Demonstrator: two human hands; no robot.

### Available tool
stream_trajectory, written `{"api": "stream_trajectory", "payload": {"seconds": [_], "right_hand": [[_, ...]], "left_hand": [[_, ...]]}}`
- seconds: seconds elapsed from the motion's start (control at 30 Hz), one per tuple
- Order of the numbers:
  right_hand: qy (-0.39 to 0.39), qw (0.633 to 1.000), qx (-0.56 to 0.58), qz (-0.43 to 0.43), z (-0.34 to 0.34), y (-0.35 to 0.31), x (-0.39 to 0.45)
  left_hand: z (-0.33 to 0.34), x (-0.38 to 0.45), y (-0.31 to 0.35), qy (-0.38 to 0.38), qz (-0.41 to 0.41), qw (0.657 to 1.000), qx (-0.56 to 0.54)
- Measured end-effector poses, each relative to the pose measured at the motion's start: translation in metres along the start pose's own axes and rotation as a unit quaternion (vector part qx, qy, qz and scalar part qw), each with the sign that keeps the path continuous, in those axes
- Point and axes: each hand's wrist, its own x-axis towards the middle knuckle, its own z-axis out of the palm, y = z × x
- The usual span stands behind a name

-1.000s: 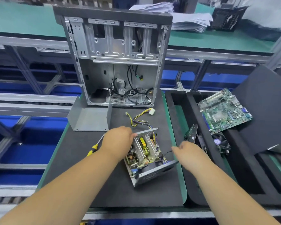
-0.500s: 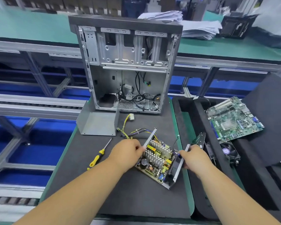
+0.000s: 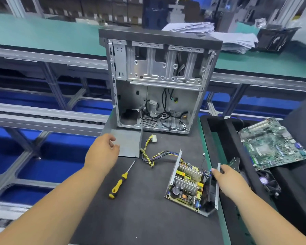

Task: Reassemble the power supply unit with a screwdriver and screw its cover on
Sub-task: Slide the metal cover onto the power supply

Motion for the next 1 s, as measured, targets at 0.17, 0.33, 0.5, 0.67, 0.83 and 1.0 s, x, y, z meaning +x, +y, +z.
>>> {"api": "stream_trajectory", "payload": {"seconds": [0.17,0.33,0.5,0.67,0.83,1.0], "right_hand": [[-0.039,0.999,-0.016,0.021,0.001,-0.004,0.005],[-0.017,1.000,0.002,0.004,0.001,-0.005,0.006],[-0.018,0.999,0.006,-0.026,0.002,-0.006,0.008],[-0.028,0.998,-0.003,-0.059,0.006,-0.014,0.013],[-0.077,0.992,-0.035,-0.091,0.008,-0.025,0.019],[-0.106,0.987,-0.102,-0.063,-0.003,-0.041,0.015]], "left_hand": [[0.031,0.023,0.029,-0.092,0.031,0.995,0.018],[0.057,0.048,0.059,-0.193,0.038,0.971,0.137],[0.047,0.054,0.062,-0.178,0.052,0.958,0.219],[0.009,0.055,0.047,-0.116,0.043,0.972,0.199],[-0.040,0.042,0.035,-0.096,0.028,0.982,0.157],[-0.092,0.032,0.035,-0.083,0.004,0.996,-0.024]]}}
